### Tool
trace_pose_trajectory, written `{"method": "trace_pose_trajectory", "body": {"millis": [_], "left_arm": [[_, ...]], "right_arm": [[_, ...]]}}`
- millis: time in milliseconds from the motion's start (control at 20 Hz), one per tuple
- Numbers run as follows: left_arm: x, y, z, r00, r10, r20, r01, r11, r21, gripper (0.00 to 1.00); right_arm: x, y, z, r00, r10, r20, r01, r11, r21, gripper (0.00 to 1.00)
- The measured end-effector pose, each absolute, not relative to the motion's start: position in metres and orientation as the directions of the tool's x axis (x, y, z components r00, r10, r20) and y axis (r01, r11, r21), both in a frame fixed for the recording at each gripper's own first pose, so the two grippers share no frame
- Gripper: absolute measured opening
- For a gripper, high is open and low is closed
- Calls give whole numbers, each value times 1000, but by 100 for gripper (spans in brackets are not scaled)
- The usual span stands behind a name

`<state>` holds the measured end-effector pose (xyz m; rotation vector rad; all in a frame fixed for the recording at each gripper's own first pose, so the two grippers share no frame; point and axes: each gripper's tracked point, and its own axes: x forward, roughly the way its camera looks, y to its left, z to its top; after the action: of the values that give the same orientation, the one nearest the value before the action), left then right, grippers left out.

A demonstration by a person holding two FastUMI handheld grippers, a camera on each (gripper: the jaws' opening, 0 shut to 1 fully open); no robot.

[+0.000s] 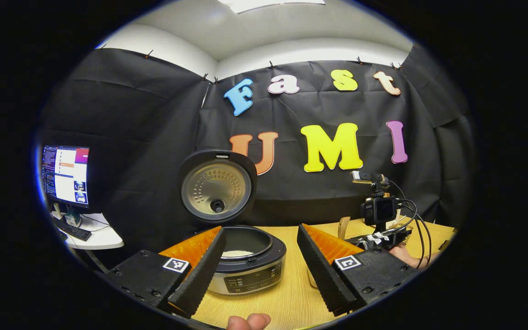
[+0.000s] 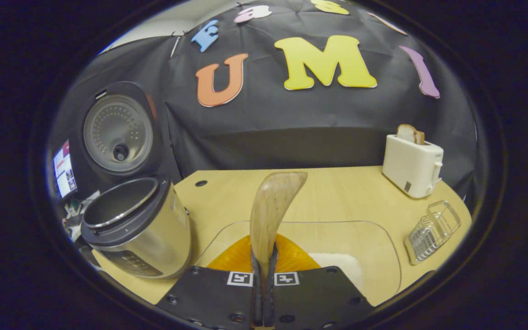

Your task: Close the left gripper, press the button to open the rice cooker; take a wooden spoon from the chopstick holder with the right hand, scoop a spoonful of rice and pour it into the rice cooker, then put the wooden spoon back into the chopstick holder.

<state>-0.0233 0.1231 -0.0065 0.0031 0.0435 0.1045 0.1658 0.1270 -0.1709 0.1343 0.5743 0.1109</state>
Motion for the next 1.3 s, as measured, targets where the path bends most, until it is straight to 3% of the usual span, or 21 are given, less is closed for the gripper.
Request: {"method": "trace_pose_trajectory", "body": {"millis": [450,500,550,650,750,900,950,1050,1100,1150,1300], "left_arm": [[-24,131,-12,989,133,-58,-133,991,16,99],[-24,132,-12,989,133,-59,-132,991,15,95],[-23,131,-12,989,134,-61,-133,991,14,99],[-23,131,-12,989,137,-63,-136,991,13,95],[-23,129,-12,989,135,-61,-134,991,16,99],[-21,127,-12,990,130,-59,-129,992,12,95],[-22,128,-12,989,134,-59,-133,991,12,99],[-22,130,-12,988,143,-60,-143,990,11,95],[-23,130,-11,988,146,-59,-146,989,11,99],[-22,129,-11,987,148,-57,-147,989,11,95],[-23,130,-11,986,156,-55,-155,988,15,99]], "right_arm": [[170,141,-167,815,239,-528,14,903,429,2],[170,138,-167,814,243,-527,27,891,453,2],[169,136,-168,815,248,-523,43,875,482,2],[167,127,-169,815,258,-519,89,829,552,2],[168,115,-166,826,260,-501,129,777,616,2],[167,104,-149,857,256,-448,119,746,655,2],[168,103,-145,860,259,-440,110,748,655,1],[167,96,-139,865,264,-427,109,731,673,2],[168,92,-134,869,268,-415,110,714,692,2],[168,87,-130,876,264,-403,110,704,701,2],[168,68,-120,896,241,-372,113,687,718,2]]}}
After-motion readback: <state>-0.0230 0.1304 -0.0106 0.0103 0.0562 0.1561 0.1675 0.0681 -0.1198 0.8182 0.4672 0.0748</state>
